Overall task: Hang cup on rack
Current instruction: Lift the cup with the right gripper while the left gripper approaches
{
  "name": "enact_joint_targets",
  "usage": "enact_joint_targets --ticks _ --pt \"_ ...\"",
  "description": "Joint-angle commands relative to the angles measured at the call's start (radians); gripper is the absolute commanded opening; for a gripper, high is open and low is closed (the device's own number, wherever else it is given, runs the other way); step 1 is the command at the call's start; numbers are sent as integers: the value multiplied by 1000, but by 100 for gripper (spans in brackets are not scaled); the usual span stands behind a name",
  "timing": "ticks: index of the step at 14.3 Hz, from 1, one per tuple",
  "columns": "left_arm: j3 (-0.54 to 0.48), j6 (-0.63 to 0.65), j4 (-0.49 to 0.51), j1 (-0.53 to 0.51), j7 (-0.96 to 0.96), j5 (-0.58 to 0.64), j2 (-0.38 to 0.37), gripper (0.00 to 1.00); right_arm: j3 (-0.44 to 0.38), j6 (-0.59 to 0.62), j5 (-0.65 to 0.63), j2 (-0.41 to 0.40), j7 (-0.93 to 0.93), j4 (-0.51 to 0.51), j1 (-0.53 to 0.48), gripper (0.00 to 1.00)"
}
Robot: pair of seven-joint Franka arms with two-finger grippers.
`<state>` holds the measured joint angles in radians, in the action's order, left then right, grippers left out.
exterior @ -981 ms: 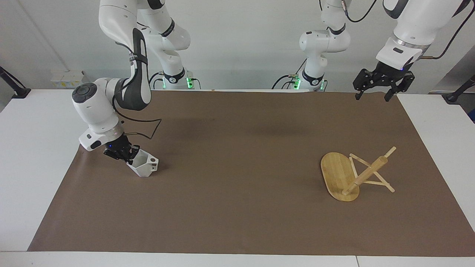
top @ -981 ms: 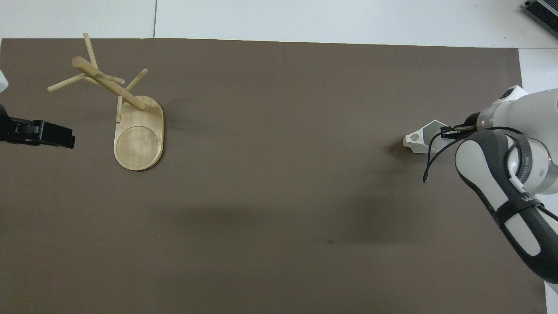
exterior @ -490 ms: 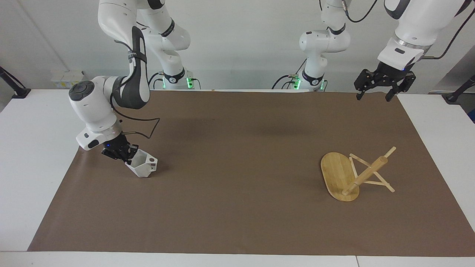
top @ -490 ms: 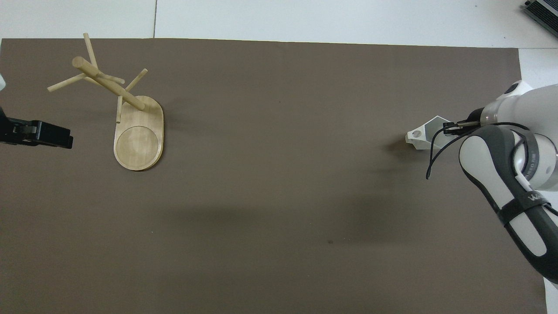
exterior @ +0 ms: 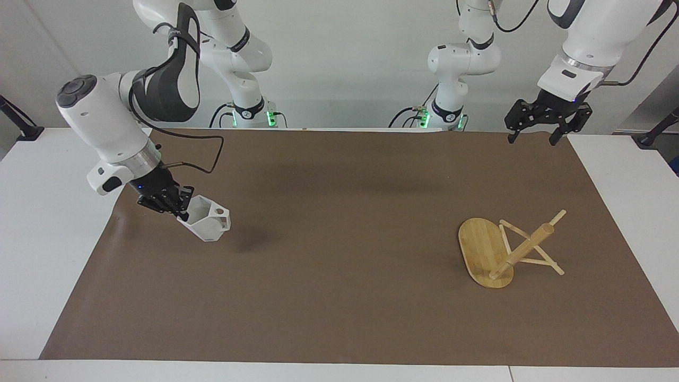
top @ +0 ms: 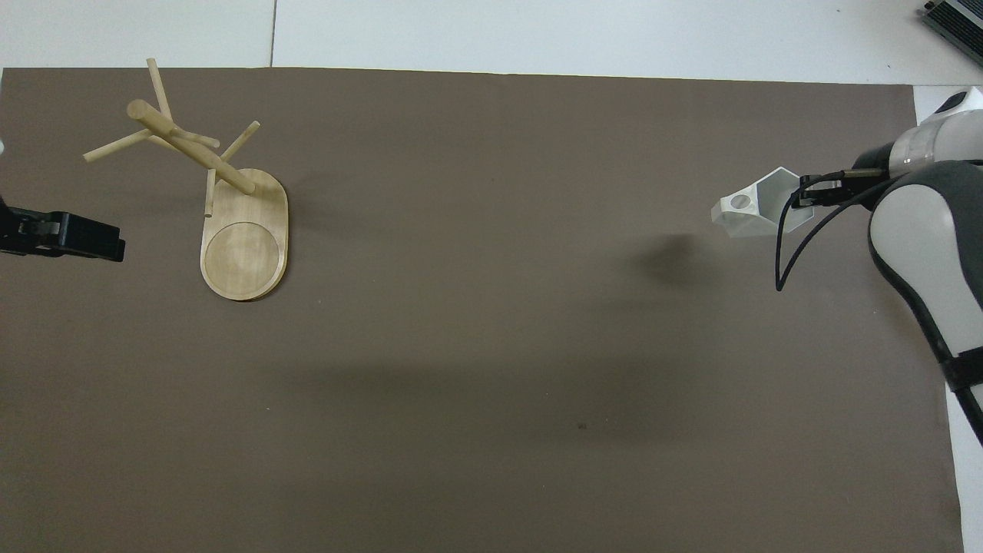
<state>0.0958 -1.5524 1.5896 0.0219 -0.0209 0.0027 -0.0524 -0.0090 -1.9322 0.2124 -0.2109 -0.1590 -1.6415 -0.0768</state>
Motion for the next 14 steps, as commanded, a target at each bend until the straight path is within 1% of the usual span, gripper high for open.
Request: enact_joint_targets --ticks 1,3,4,6,7,9,11,12,14 --pt "-2 -38 124 1 -16 -20 -76 100 29 87 121 11 12 58 -14 0" --pt "1 -75 164 3 -17 -32 -90 100 40 113 235 37 4 58 -12 0" --pt "1 -101 182 10 -17 -41 -98 100 64 137 263 45 6 60 -12 0" --pt "1 -136 220 41 -17 -65 -118 100 107 171 271 57 1 60 -12 0" --pt "1 -170 252 49 -17 -93 -130 100 124 189 301 58 -2 62 -12 0" --pt "1 -228 309 53 -17 -170 -155 100 165 190 399 64 -13 63 -12 0" --pt "1 -248 322 79 -33 -204 -155 100 214 190 445 64 -13 68 -12 0" --pt "1 -268 329 88 -72 -226 -153 100 245 190 459 64 -14 68 -12 0" --pt "1 -311 345 117 -234 -263 -149 100 315 173 491 59 -14 68 -12 0"
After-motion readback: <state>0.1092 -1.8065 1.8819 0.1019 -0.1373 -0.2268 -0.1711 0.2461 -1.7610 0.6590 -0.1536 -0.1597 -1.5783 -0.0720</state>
